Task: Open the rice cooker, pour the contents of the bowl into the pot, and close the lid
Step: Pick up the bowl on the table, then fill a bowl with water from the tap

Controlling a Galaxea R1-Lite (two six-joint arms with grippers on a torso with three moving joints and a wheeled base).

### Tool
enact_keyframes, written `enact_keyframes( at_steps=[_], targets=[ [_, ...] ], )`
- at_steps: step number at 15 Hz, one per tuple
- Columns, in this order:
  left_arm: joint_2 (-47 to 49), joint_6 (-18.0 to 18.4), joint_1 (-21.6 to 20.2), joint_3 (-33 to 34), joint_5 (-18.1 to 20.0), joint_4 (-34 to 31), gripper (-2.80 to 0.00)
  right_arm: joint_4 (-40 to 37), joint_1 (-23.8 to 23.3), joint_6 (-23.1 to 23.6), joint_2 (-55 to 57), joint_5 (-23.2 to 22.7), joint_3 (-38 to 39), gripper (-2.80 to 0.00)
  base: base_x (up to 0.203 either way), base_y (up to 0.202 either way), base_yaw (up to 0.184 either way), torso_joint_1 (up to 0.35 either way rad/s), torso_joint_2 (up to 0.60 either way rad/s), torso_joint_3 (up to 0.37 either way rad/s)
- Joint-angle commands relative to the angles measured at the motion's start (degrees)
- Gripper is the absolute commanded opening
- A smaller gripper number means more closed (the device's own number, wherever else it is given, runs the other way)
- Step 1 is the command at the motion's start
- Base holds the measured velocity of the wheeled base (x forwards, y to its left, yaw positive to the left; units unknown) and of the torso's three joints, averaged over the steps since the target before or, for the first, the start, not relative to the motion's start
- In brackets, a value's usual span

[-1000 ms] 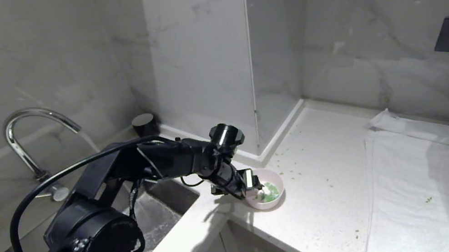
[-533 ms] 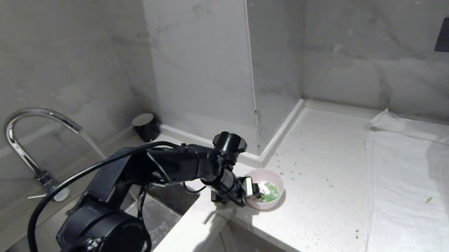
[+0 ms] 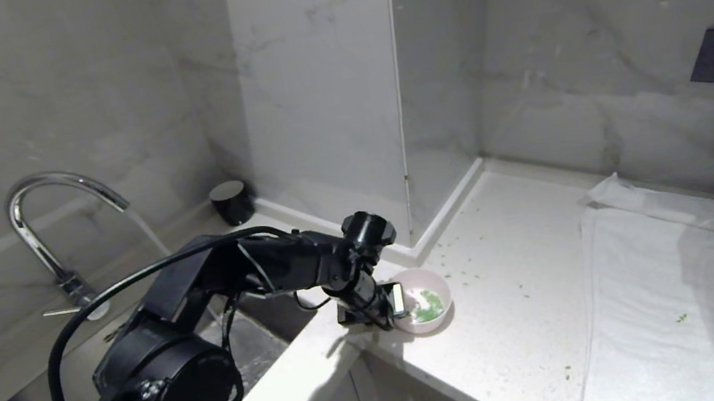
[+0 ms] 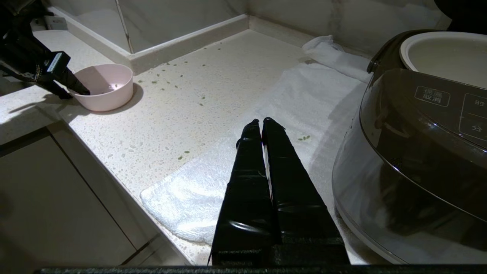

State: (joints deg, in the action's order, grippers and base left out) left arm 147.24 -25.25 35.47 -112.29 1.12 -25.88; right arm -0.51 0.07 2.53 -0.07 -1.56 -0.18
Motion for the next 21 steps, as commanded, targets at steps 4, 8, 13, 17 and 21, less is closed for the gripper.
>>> enact_keyframes(
  at_steps=[4,8,13,17,21],
  targets=[
    [-0.9,-0.2,0.0,0.0,-0.1,-0.3,-2.8,0.0,0.0,0.0,0.0,0.0,0.0,-2.8,0.0,0.0,0.0,0.0,0.0,0.0],
    [-0.9,-0.3,-0.1,0.2,-2.2,-0.5,-2.8,0.0,0.0,0.0,0.0,0.0,0.0,-2.8,0.0,0.0,0.0,0.0,0.0,0.0],
    [-6.1,-0.9,-2.4,2.5,-1.2,-6.7,-2.8,0.0,0.0,0.0,0.0,0.0,0.0,-2.8,0.0,0.0,0.0,0.0,0.0,0.0],
    [-12.2,-1.7,-6.6,8.4,3.3,-7.0,-2.8,0.0,0.0,0.0,0.0,0.0,0.0,-2.8,0.0,0.0,0.0,0.0,0.0,0.0],
    [-15.5,-2.5,-11.5,13.4,6.0,-6.9,-2.8,0.0,0.0,0.0,0.0,0.0,0.0,-2.8,0.0,0.0,0.0,0.0,0.0,0.0]
  ],
)
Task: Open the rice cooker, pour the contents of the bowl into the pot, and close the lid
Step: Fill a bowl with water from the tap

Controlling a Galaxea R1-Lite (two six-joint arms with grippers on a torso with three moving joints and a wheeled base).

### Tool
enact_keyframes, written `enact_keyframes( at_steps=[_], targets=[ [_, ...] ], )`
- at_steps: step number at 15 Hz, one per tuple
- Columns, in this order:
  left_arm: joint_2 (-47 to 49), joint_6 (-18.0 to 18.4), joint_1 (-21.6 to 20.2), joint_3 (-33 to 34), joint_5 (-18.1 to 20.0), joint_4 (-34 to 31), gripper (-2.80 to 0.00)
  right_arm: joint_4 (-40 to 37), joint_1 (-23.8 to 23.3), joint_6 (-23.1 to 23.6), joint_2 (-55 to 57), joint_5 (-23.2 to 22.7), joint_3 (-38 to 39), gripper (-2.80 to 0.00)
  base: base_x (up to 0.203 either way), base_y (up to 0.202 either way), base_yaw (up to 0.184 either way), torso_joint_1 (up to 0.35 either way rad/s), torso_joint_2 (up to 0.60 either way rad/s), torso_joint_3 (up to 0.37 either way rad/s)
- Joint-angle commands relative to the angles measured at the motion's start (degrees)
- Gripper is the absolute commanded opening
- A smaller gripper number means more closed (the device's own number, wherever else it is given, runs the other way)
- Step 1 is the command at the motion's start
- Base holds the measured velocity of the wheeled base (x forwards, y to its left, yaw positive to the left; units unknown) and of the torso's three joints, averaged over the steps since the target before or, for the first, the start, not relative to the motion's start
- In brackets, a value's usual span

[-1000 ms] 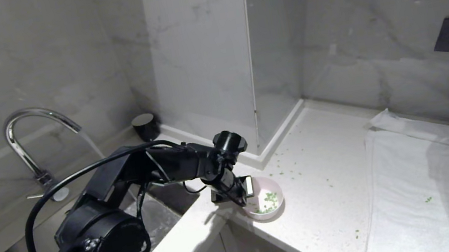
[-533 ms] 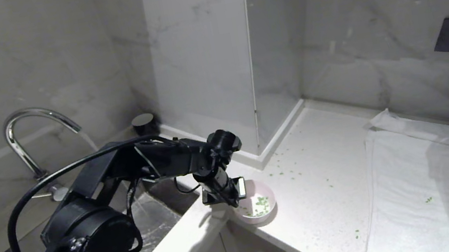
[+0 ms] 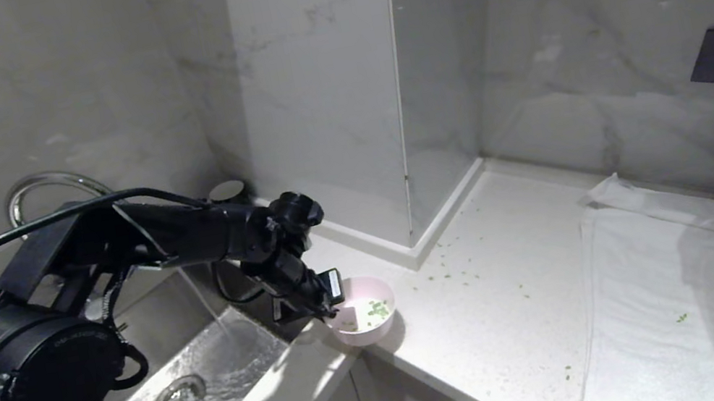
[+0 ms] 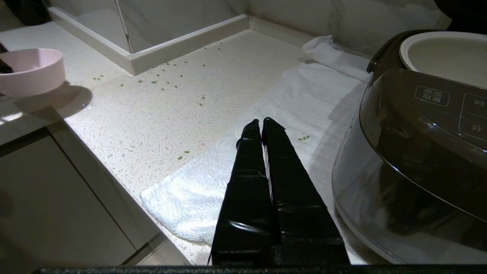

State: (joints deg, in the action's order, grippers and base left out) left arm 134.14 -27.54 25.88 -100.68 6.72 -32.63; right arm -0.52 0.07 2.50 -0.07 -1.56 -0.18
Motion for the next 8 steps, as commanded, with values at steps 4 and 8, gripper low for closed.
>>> enact_keyframes(
  at_steps=[4,8],
  targets=[
    [-6.4,-1.4,-7.8,8.6,0.7,3.9,-2.8,0.0,0.0,0.0,0.0,0.0,0.0,-2.8,0.0,0.0,0.0,0.0,0.0,0.0],
    [-7.5,-1.5,-16.2,13.9,0.3,12.5,-2.8,0.0,0.0,0.0,0.0,0.0,0.0,-2.8,0.0,0.0,0.0,0.0,0.0,0.0]
  ],
)
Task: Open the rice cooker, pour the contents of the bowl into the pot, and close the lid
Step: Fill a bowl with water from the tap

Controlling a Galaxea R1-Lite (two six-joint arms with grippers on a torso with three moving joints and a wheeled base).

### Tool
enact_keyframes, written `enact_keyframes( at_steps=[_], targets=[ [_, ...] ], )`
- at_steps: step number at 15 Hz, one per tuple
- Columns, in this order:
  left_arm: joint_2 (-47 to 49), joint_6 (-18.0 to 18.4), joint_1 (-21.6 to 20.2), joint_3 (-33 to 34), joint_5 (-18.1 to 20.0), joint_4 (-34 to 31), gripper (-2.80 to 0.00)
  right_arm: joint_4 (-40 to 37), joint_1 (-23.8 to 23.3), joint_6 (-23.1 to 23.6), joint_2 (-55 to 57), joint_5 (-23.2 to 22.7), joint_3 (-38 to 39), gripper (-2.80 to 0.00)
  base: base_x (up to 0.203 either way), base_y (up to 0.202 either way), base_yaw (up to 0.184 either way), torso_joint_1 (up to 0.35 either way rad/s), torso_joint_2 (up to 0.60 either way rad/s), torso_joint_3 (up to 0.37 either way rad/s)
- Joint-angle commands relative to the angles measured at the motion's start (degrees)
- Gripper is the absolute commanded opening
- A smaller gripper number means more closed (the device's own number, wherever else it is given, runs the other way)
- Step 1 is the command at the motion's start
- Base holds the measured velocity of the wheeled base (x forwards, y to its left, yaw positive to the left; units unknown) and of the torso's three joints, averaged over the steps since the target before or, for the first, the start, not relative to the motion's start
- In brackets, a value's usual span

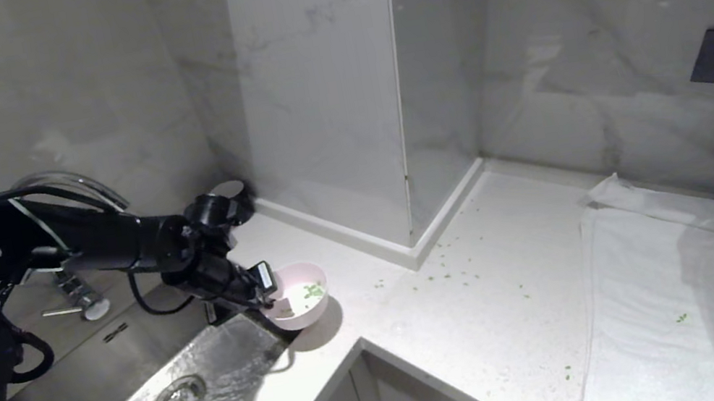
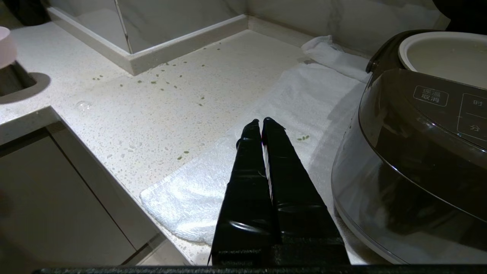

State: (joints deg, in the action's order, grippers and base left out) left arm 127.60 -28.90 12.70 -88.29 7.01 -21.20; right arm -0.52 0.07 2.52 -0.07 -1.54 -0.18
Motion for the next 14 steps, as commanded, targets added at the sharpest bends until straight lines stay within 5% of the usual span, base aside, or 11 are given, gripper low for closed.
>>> enact_keyframes(
  at_steps=[1,6,14],
  targets=[
    [-0.9,-0.2,-5.3,1.9,0.0,1.6,-2.8,0.0,0.0,0.0,0.0,0.0,0.0,-2.8,0.0,0.0,0.0,0.0,0.0,0.0],
    [0.8,0.6,-16.0,2.0,0.0,3.8,-2.8,0.0,0.0,0.0,0.0,0.0,0.0,-2.8,0.0,0.0,0.0,0.0,0.0,0.0],
    [6.3,1.0,-22.6,-0.4,-0.3,9.5,-2.8,0.0,0.0,0.0,0.0,0.0,0.0,-2.8,0.0,0.0,0.0,0.0,0.0,0.0]
  ],
)
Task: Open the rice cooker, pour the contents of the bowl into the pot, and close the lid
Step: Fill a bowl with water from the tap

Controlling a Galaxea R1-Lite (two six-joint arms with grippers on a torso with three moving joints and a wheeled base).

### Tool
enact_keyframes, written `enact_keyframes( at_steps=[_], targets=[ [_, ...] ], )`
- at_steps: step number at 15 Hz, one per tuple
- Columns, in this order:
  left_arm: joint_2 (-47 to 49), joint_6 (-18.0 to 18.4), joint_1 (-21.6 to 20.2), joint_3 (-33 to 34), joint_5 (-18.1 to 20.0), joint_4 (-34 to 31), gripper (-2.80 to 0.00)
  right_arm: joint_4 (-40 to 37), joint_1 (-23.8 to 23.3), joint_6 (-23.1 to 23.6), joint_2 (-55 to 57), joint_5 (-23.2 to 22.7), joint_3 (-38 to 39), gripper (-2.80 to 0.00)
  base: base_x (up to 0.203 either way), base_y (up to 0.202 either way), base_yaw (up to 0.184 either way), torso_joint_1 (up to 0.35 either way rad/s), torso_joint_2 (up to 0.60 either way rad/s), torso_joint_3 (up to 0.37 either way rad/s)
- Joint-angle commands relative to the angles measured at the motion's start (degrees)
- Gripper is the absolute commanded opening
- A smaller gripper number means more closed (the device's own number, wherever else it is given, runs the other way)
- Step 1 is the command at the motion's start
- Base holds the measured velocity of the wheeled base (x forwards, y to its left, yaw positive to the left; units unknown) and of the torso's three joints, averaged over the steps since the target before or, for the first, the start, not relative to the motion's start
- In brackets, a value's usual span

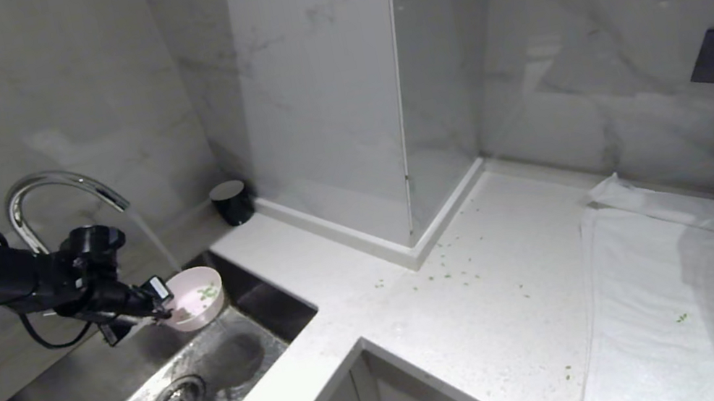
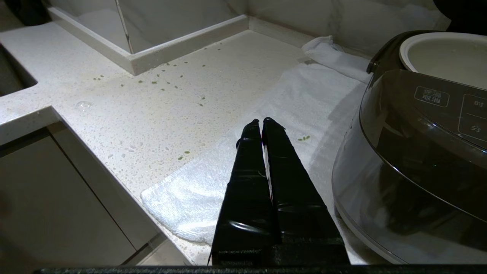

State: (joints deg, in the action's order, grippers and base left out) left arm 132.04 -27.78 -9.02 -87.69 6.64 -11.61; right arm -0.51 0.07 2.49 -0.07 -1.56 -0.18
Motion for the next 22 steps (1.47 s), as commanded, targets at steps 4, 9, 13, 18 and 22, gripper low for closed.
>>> enact_keyframes(
  at_steps=[4,9,13,18,22],
  targets=[
    [5.1,-0.5,-1.8,-5.0,-0.4,-0.3,-2.8,0.0,0.0,0.1,0.0,0.0,0.0,-2.8,0.0,0.0,0.0,0.0,0.0,0.0],
    [8.4,-2.2,-2.0,-9.3,-3.3,-0.3,-2.8,0.0,0.0,0.1,0.0,0.0,0.0,-2.8,0.0,0.0,0.0,0.0,0.0,0.0],
    [11.3,-6.2,-2.2,-13.6,-5.3,-1.0,-2.8,0.0,0.0,0.1,0.1,0.0,0.0,-2.8,0.0,0.0,0.0,0.0,0.0,0.0],
    [11.3,-6.4,-2.5,-13.7,-5.3,-1.0,-2.8,0.0,0.0,0.1,0.0,0.0,0.0,-2.8,0.0,0.0,0.0,0.0,0.0,0.0],
    [11.3,-8.1,-2.5,-15.3,-5.4,-1.0,-2.8,0.0,0.0,0.1,0.0,0.0,0.0,-2.8,0.0,0.0,0.0,0.0,0.0,0.0]
  ],
)
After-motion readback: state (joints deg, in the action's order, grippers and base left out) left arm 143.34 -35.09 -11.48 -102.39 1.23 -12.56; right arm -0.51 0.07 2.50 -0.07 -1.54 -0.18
